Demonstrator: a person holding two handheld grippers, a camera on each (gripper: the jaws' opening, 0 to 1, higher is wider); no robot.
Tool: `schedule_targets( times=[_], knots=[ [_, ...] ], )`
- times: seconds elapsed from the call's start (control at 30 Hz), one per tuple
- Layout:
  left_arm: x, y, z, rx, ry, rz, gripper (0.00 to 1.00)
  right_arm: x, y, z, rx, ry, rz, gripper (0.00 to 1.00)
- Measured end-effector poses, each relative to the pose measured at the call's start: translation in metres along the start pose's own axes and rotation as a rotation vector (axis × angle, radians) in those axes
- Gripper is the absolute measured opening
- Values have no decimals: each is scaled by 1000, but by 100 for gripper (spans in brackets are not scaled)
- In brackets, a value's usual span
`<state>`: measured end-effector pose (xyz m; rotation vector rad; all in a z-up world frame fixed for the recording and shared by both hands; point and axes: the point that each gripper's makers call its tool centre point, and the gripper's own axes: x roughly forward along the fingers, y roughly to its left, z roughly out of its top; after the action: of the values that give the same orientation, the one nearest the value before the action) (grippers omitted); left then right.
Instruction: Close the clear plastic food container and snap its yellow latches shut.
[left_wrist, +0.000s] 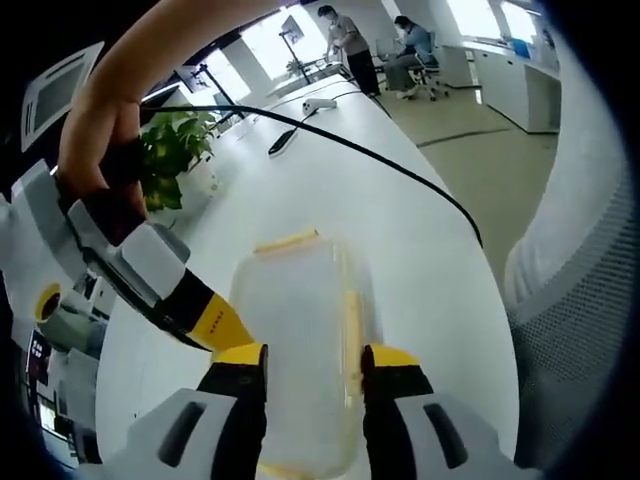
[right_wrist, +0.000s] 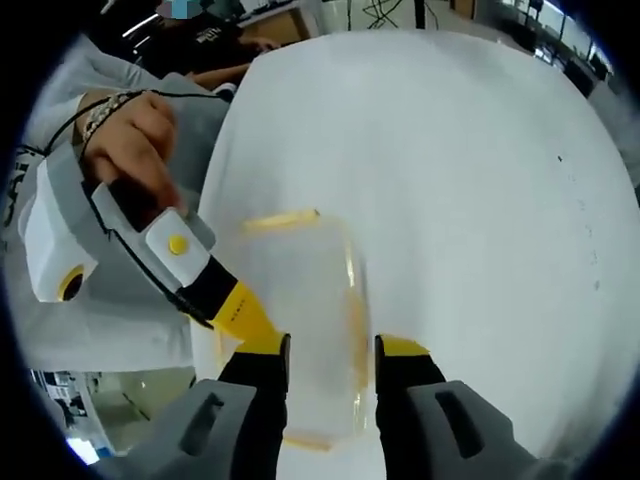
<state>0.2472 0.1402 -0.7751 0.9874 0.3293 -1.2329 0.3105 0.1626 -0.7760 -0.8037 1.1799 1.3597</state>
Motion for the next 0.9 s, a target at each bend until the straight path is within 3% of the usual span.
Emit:
schedule_targets(
  times=[0.1,0.23,0.4,0.6,0.9],
  knots=[
    [-2,-1,1,-21,-8,-9,29,0,2,-4,-3,3,-8,37],
    [-7,1,-2,-39,4,-11,33,-4,1,-5,6,-11,-27,37],
    [-15,5,-4,-74,-4,-15,55,-13,0,-8,15,-34,-54,42],
    [-25,18,-13,-101,16,-27,67,-23,7,-20,-7,-42,-86,46],
    [-37,41,-29,-157,55,-57,74,-33,15,-46,-38,-14,-139,52]
  ],
)
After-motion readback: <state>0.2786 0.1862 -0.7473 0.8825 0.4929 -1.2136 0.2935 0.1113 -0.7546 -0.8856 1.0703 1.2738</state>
